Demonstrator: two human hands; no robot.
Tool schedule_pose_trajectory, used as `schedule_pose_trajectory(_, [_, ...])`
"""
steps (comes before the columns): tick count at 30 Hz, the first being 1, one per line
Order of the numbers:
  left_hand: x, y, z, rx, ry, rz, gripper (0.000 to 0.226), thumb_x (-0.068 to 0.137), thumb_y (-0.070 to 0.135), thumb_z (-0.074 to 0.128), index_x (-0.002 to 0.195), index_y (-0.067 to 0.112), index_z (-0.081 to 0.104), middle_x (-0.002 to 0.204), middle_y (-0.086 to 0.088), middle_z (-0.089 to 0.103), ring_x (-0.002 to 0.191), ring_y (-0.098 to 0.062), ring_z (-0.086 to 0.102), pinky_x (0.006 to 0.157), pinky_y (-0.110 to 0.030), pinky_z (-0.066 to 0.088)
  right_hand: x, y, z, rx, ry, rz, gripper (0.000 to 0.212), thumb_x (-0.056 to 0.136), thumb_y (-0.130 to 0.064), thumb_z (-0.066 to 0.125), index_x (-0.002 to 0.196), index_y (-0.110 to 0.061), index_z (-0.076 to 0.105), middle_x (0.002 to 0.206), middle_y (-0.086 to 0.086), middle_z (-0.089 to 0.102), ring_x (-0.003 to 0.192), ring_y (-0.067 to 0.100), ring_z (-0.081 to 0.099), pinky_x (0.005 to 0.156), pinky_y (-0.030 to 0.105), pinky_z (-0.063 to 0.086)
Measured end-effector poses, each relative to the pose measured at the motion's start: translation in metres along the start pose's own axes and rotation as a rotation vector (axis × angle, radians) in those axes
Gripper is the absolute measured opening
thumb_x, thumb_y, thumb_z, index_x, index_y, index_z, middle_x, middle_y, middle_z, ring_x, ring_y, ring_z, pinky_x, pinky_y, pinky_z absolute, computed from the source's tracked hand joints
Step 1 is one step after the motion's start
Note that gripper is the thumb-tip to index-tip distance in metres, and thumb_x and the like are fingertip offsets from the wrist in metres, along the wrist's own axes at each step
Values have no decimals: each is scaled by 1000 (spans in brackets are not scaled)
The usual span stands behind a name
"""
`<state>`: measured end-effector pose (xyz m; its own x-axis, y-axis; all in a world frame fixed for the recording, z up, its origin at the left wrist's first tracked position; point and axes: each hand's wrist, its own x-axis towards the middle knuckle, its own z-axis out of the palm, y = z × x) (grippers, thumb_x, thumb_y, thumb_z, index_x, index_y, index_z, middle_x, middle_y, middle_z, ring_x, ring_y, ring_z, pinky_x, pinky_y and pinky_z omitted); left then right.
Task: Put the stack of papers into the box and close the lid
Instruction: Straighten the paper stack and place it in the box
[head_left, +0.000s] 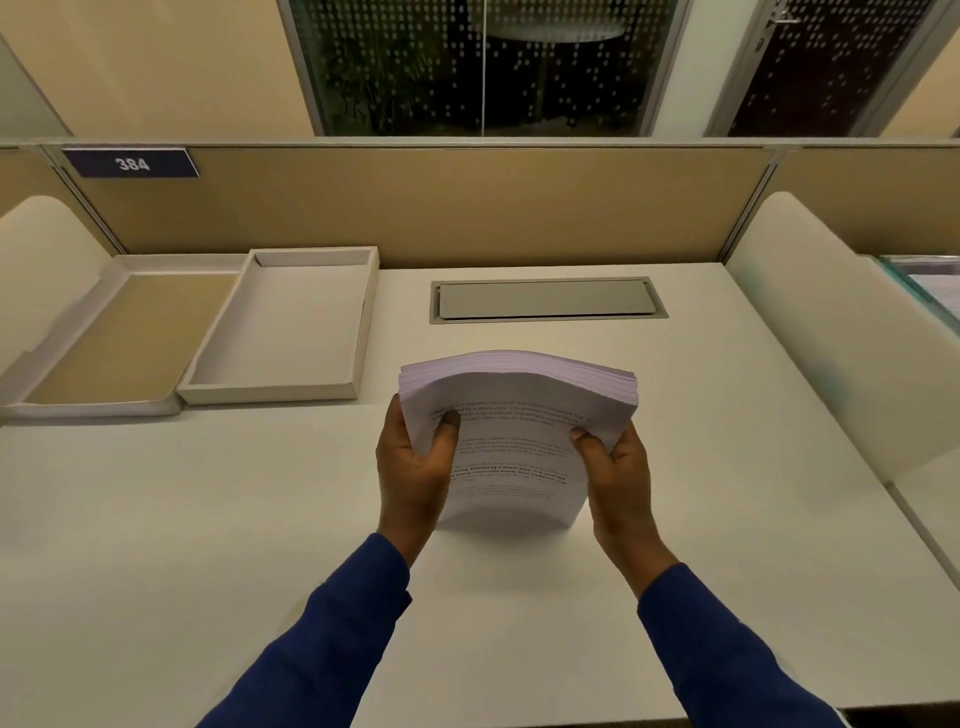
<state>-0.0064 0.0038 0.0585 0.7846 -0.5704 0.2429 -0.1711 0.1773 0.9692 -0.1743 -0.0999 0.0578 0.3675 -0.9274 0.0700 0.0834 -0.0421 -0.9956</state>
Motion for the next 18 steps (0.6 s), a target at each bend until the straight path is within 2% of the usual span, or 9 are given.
schedule_pose_trajectory(5, [3,7,3,2,13,16,33,94,33,64,121,51,60,107,16,72,102,-12,71,74,-23,61,3,-4,2,-1,2,13,37,89,-33,57,125,-38,62,107,-11,72,99,10,69,71,25,59])
schedule_pose_trajectory(10, [-1,3,-1,19,-7,26,38,88,43,64,124,52,57,109,16,71,107,-18,70,76,-27,63,-1,1,2,-40,16,-28,36,87,-26,57,118,-44,62,106,-10,72,99,12,69,76,31,61])
schedule_pose_trajectory(14, [4,6,-3,16,-26,50,37,88,42,62,125,41,57,105,17,71,103,-14,71,74,-24,62,3,-2,0,-26,-8,-57,40,87,-25,55,126,-34,59,106,-10,71,99,11,68,74,28,59])
schedule_pose_trajectory(18, [17,22,-1,-2,9,90,21,92,48,54,110,37,57,92,20,67,89,-6,70,64,-16,56,11,-24,1,13,13,-116,32,88,-42,56,118,-31,61,101,-10,70,93,9,68,72,25,57])
